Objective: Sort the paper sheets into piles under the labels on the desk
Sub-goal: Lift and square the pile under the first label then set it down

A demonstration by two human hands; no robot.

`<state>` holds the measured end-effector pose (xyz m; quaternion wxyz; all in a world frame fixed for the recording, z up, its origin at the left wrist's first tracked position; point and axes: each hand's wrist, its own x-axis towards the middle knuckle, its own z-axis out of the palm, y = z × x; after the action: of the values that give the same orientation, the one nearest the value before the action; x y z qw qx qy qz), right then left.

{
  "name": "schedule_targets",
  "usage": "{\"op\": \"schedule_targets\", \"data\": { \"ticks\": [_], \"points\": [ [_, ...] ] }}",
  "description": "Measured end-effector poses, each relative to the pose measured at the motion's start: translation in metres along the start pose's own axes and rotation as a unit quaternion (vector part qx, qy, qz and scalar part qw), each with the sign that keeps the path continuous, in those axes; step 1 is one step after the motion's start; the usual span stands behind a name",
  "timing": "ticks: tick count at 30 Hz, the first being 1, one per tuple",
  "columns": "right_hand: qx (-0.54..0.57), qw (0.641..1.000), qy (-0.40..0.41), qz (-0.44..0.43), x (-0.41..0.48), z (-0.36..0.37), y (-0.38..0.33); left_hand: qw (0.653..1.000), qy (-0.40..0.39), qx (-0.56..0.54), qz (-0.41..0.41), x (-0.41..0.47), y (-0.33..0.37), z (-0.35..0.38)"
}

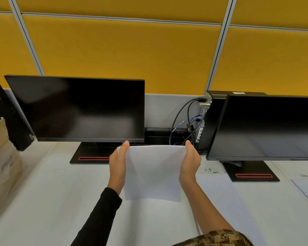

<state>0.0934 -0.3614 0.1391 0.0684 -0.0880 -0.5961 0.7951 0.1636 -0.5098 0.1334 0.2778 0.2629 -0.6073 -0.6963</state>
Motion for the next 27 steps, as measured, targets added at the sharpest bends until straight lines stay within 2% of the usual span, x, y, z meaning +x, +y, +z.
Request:
{"op": "schedule_targets", "data": {
  "ticks": [4,7,9,12,17,27],
  "points": [
    [0.026,0.999,-0.010,-0.034,-0.001,-0.003,0.003,1.000,-0.023,0.003,-0.017,-0.002,0.005,0.000],
    [0.038,0.992,-0.014,-0.121,-0.006,-0.005,0.012,0.999,-0.024,0.004,-0.026,-0.001,0.004,-0.001],
    [0.026,0.984,-0.033,-0.172,-0.009,-0.008,0.019,0.999,-0.027,0.010,-0.025,0.000,0.002,-0.002],
    [-0.010,0.979,-0.046,-0.197,-0.012,-0.013,0.028,1.000,-0.023,0.011,-0.013,0.000,0.002,-0.002],
    [-0.085,0.978,-0.044,-0.186,-0.014,-0.029,0.050,0.998,-0.018,0.006,0.055,-0.009,-0.018,-0.009],
    [-0.201,0.965,-0.101,-0.137,-0.007,-0.068,0.084,0.995,-0.016,0.087,0.040,-0.023,-0.068,-0.023]
  ]
}}
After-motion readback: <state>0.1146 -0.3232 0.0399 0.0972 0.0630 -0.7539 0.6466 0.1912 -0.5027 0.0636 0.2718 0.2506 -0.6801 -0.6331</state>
